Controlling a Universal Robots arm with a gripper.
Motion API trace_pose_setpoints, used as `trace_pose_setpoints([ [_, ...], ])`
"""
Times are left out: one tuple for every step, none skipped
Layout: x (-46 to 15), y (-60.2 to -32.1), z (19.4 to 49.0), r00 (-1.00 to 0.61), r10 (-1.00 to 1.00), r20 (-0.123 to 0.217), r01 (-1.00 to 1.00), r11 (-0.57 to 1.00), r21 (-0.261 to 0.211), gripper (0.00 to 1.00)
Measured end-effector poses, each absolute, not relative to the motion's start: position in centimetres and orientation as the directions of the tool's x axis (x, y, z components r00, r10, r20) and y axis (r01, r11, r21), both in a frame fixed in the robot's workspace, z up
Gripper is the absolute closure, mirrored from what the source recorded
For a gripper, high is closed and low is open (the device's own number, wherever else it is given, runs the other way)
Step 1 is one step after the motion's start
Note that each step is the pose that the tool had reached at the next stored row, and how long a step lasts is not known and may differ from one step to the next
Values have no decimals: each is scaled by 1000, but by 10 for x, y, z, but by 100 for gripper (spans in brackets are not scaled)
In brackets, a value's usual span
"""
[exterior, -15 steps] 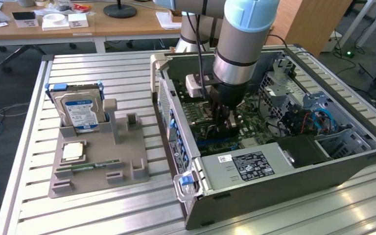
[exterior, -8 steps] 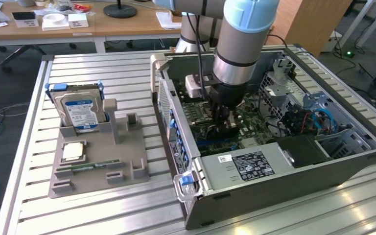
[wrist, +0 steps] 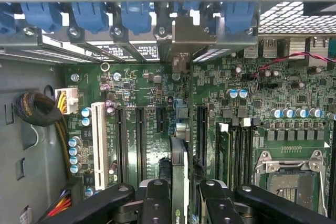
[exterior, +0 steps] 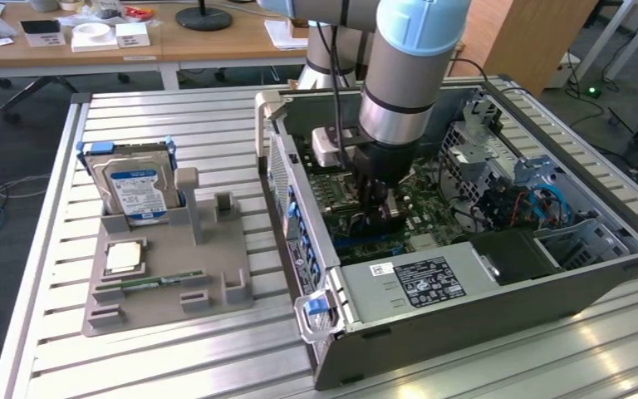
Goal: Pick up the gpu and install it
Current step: 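Insert the gpu into the slot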
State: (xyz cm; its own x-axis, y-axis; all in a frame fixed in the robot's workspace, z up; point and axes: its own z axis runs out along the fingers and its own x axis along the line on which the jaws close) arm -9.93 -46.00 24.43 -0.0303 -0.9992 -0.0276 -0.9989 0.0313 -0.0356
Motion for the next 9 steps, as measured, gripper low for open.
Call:
trace_pose_setpoints([
  [-100, -460, 244, -30, -999, -27, -999, 31, -36, 74],
  [-100, -460, 244, -30, -999, -27, -999, 31, -36, 74],
  [-100, -460, 244, -30, -999, -27, -999, 31, -36, 74],
  [-101, -460, 244, -30, -999, -27, -999, 31, -36, 74],
  [-101, -460, 243, -30, -999, -27, -999, 31, -36, 74],
  [-101, -461, 243, -30, -999, -27, -999, 31, -36, 74],
  [-102, -461, 243, -31, -999, -27, -999, 32, -36, 74],
  [-102, -461, 243, -30, -999, -27, -999, 31, -36, 74],
  [-102, -461, 242, -30, -999, -27, -999, 31, -36, 74],
])
